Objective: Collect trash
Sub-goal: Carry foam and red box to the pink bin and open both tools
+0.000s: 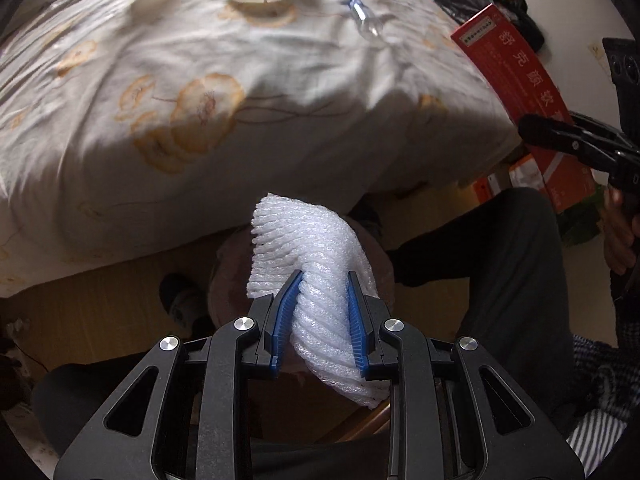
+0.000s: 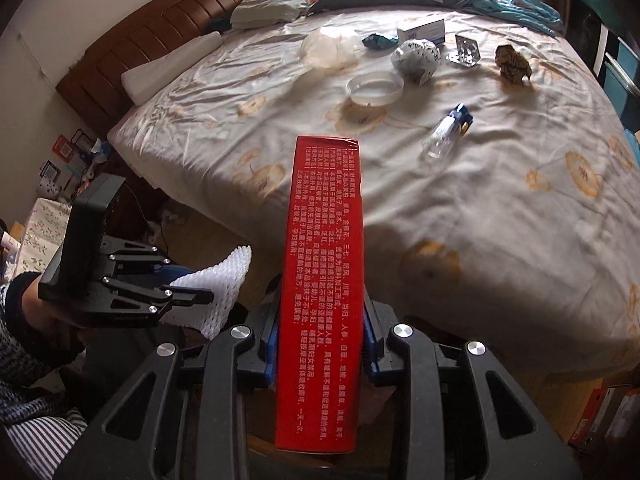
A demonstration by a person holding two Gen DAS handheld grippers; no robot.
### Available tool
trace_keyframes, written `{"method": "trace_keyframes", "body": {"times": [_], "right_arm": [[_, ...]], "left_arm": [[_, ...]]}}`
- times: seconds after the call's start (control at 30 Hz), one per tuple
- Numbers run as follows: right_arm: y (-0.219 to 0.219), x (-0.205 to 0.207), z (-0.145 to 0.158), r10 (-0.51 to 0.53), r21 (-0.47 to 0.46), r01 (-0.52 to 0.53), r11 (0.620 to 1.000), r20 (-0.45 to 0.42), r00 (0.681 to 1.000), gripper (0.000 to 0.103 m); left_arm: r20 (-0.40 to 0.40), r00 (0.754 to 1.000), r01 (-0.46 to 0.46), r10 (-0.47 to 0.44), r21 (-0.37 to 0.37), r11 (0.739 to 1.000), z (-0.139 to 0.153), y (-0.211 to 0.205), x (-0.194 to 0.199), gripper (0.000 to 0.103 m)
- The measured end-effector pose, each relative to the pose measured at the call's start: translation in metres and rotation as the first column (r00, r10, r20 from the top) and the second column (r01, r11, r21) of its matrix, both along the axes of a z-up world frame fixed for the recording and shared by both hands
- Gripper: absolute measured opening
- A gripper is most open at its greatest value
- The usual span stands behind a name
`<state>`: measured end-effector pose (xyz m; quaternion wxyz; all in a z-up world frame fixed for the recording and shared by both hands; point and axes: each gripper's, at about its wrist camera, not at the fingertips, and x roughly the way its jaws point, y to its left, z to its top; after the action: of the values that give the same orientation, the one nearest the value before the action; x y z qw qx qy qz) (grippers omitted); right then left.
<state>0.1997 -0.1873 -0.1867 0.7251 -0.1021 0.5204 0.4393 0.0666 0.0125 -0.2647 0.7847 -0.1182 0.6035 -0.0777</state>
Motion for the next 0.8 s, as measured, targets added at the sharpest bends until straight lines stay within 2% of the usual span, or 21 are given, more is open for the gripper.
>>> {"method": "trace_keyframes", "body": {"times": [0.2, 0.4, 0.63, 0.8], "right_arm": [[0.011, -0.026, -0.071, 0.063, -0.150, -0.074, 0.986, -0.076, 0.995, 0.030], [0.034, -0.039, -0.135, 0.165, -0.278, -0.195, 0.941, -0.127, 0.978, 0.030], [0.051, -0.042, -0.211, 0.207, -0.369, -0.283, 0.885, -0.231, 0.951, 0.030], [0.056, -0.037, -0.249, 0.199, -0.405, -0.310, 0.860, -0.293, 0.935, 0.030]], "left_arm": [[-0.126, 0.991, 0.040, -0.037, 0.019, 0.999, -0.064, -0.012, 0.007, 0.026], [-0.226, 0.972, 0.081, -0.070, 0.040, 0.996, -0.121, -0.025, 0.021, 0.026], [-0.309, 0.948, 0.097, -0.076, 0.051, 0.994, -0.172, -0.027, 0.027, 0.026], [-0.354, 0.932, 0.096, -0.074, 0.044, 0.994, -0.209, -0.025, 0.034, 0.025]]}}
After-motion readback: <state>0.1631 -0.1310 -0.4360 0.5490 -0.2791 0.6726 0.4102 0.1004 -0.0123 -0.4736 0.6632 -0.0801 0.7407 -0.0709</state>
